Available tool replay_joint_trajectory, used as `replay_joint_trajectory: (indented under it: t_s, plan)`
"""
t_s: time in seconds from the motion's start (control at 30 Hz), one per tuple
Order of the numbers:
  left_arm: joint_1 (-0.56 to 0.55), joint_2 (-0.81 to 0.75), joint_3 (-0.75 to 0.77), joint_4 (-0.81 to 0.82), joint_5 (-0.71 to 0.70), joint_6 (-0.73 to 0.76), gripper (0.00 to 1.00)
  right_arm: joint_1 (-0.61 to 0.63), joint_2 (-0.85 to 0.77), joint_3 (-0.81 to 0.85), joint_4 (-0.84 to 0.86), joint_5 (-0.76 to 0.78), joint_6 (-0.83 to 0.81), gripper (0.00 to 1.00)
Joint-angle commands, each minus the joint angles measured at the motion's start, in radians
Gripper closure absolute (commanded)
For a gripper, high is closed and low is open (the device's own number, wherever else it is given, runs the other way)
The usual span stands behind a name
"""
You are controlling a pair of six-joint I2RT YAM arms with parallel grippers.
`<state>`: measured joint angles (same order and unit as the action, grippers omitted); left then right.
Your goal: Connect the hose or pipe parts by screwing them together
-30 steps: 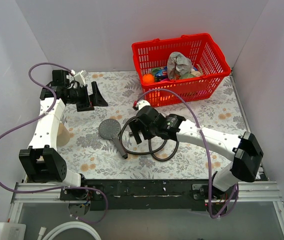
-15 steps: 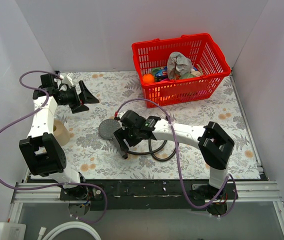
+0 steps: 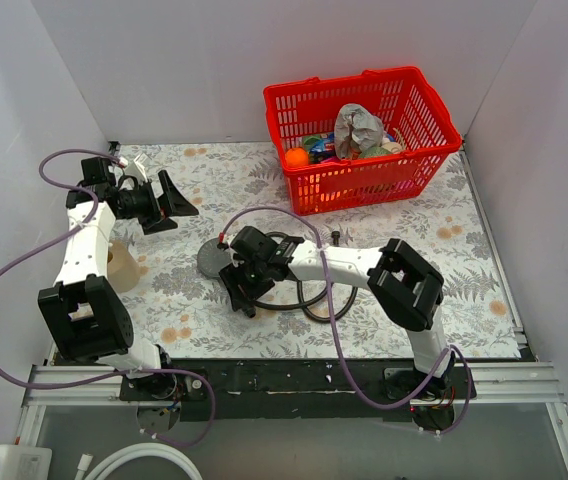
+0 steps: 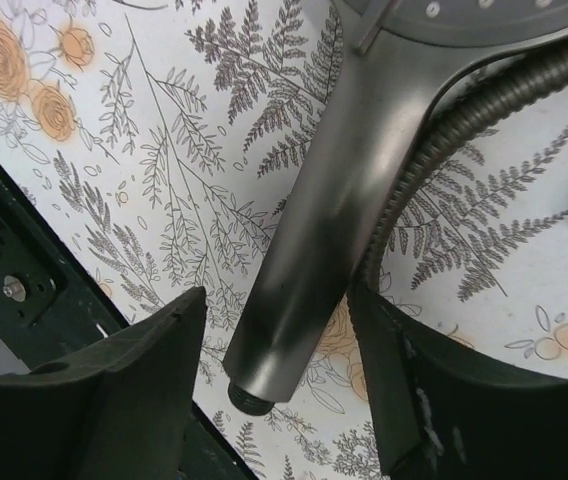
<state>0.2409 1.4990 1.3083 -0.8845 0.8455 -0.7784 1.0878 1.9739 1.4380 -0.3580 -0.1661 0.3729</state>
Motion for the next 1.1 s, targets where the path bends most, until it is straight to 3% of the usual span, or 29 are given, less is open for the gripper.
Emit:
replay_joint_trajectory:
  t_s: [0.0, 0.1, 0.13, 0.2, 0.23, 0.33, 0.4, 0.5, 0.53, 0.63, 0.8, 0.87, 0.9, 0.93, 1.0, 1.07]
  plan:
    - [0.006, -0.066, -0.017, 0.022, -0.025, 0.018, 0.02, 0.009, 0.023, 0.030, 0.027, -0.056, 0.026, 0.35]
    - [0.006, -0.080, -0.020, 0.027, -0.032, 0.025, 0.02, 0.012, 0.028, 0.030, 0.034, -0.058, 0.034, 0.49]
    - [0.006, -0.083, -0.023, 0.032, -0.040, 0.024, 0.02, 0.020, 0.028, 0.032, 0.033, -0.055, 0.034, 0.59]
    - [0.006, -0.086, -0.029, 0.035, -0.046, 0.028, 0.02, 0.027, 0.034, 0.041, 0.031, -0.047, 0.032, 0.66]
    - [0.008, -0.086, -0.030, 0.036, -0.052, 0.030, 0.02, 0.034, 0.039, 0.045, 0.028, -0.044, 0.031, 0.77]
    - [0.009, -0.085, -0.043, 0.039, -0.060, 0.034, 0.02, 0.046, 0.062, 0.059, 0.013, -0.046, 0.038, 0.85]
    - [0.012, -0.089, -0.050, 0.044, -0.065, 0.036, 0.02, 0.053, 0.075, 0.061, 0.014, -0.046, 0.038, 0.84]
    - [0.015, -0.092, -0.057, 0.039, -0.069, 0.045, 0.02, 0.066, 0.092, 0.065, 0.007, -0.047, 0.043, 0.69]
    - [0.015, -0.094, -0.061, 0.035, -0.069, 0.050, 0.02, 0.072, 0.097, 0.065, 0.001, -0.046, 0.041, 0.55]
    - [0.015, -0.102, -0.064, 0.033, -0.072, 0.056, 0.02, 0.073, 0.114, 0.061, -0.006, -0.044, 0.046, 0.41]
    - [0.017, -0.111, -0.049, 0.025, -0.072, 0.070, 0.02, 0.072, 0.149, 0.070, -0.025, -0.069, 0.046, 0.36]
    - [0.017, -0.115, -0.044, 0.027, -0.075, 0.068, 0.02, 0.072, 0.149, 0.058, -0.004, -0.087, 0.049, 0.43]
    - [0.018, -0.115, -0.043, 0.028, -0.075, 0.070, 0.02, 0.072, 0.140, 0.052, 0.005, -0.092, 0.057, 0.51]
    - [0.018, -0.115, -0.044, 0.027, -0.072, 0.070, 0.02, 0.072, 0.137, 0.048, 0.011, -0.093, 0.061, 0.75]
    - [0.018, -0.112, -0.044, 0.024, -0.066, 0.074, 0.02, 0.072, 0.135, 0.061, 0.001, -0.096, 0.066, 0.96]
    - [0.018, -0.111, -0.044, 0.022, -0.065, 0.074, 0.02, 0.070, 0.135, 0.085, -0.016, -0.105, 0.072, 0.99]
